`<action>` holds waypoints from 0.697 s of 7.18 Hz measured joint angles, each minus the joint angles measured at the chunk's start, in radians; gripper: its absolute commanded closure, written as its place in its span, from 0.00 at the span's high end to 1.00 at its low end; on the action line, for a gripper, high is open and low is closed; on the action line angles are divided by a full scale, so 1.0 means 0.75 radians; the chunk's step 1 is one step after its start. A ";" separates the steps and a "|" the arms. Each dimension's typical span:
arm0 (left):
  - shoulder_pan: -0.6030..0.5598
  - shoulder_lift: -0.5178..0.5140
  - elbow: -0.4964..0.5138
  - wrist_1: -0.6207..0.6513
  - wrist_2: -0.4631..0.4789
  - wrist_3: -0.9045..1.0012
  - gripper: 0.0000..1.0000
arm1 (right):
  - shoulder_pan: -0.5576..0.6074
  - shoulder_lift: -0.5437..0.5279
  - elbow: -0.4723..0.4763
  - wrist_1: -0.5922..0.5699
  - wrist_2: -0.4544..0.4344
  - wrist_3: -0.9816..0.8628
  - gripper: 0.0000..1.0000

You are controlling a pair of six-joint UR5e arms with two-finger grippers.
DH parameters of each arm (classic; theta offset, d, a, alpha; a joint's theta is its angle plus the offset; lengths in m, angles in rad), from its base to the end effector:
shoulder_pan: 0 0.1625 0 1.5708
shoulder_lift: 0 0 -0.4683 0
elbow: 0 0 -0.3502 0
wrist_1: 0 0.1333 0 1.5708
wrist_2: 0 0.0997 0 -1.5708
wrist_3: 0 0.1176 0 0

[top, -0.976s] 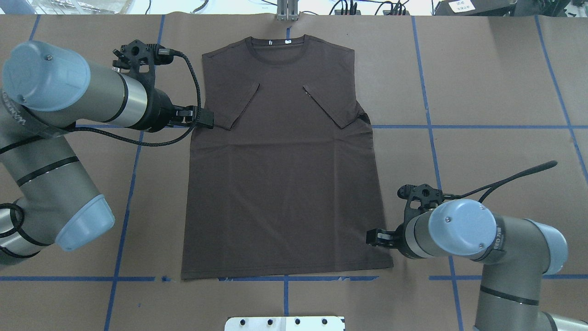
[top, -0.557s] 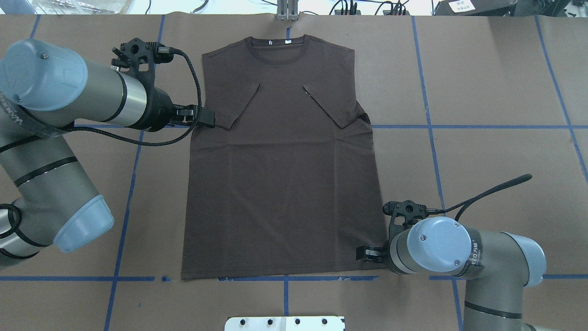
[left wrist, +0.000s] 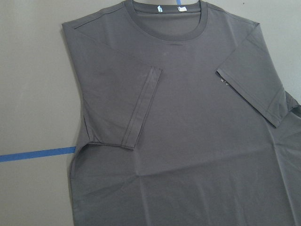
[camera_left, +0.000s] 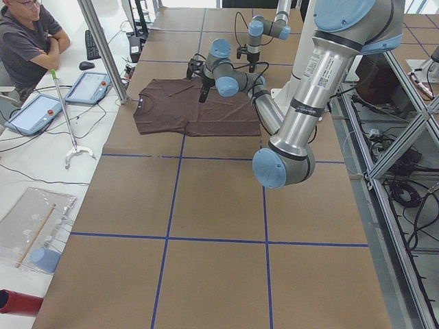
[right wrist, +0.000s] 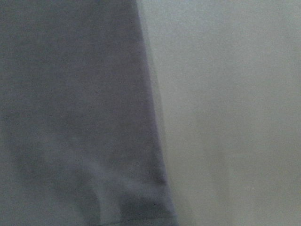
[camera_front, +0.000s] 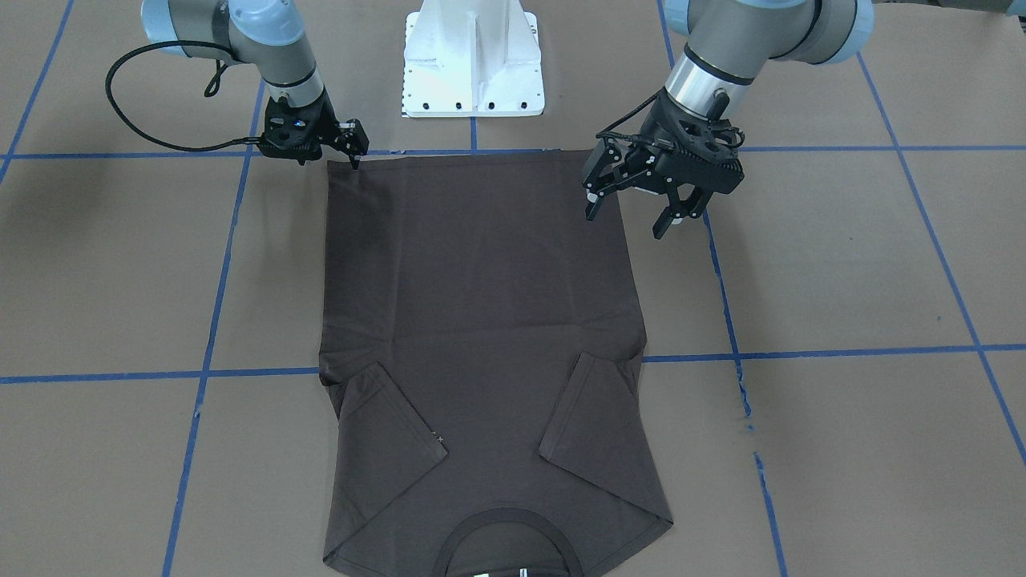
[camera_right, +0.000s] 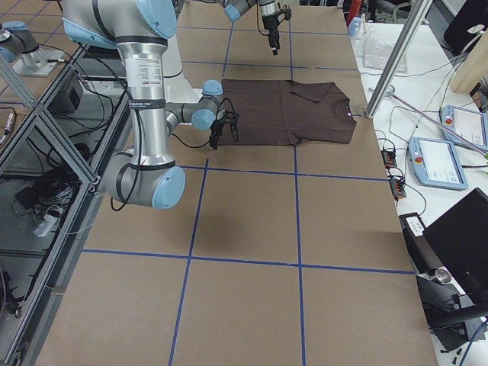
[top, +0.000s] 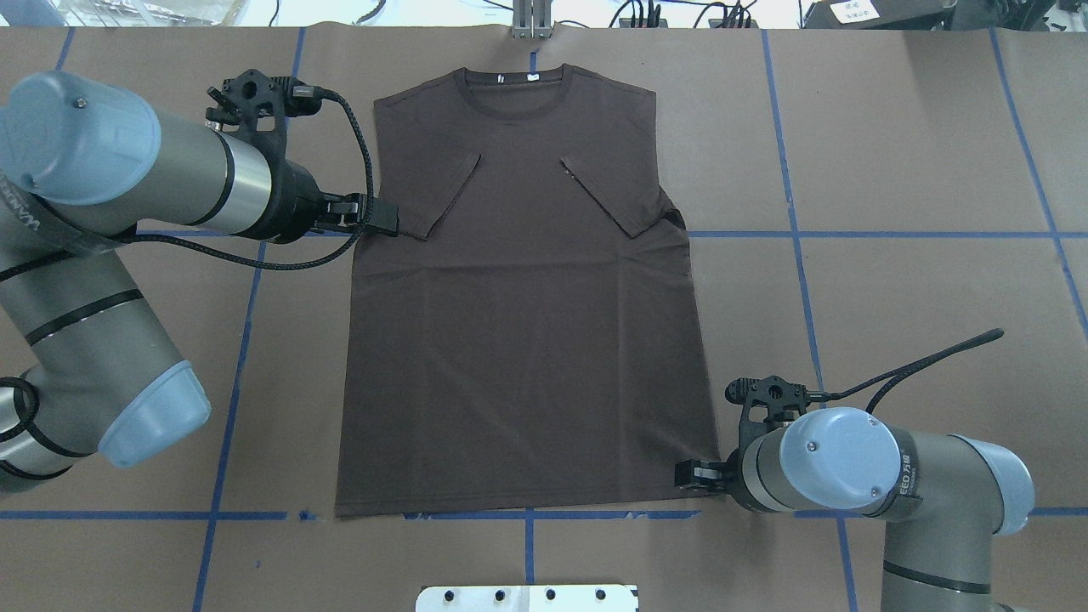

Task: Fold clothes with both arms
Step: 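Move the left gripper to the hem corner nearest it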

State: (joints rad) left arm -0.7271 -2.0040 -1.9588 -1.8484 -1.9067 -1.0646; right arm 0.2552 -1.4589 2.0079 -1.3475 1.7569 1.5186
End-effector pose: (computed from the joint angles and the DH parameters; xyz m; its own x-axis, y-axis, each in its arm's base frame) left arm 0.3700 -0.4558 0.2929 0.4950 0.1723 -0.8516 0.1923 0.9341 0.3008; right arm -0.4586 -0.2349 0.4583 0.6986 0.1293 0.7037 -0.0868 0.9916 -0.0959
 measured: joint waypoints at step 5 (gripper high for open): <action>0.000 0.005 0.000 -0.002 0.001 0.002 1.00 | -0.008 -0.002 -0.009 0.006 0.005 0.004 0.15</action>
State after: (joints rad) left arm -0.7271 -2.0001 -1.9589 -1.8497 -1.9063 -1.0629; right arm 0.2494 -1.4602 2.0013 -1.3430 1.7603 1.5217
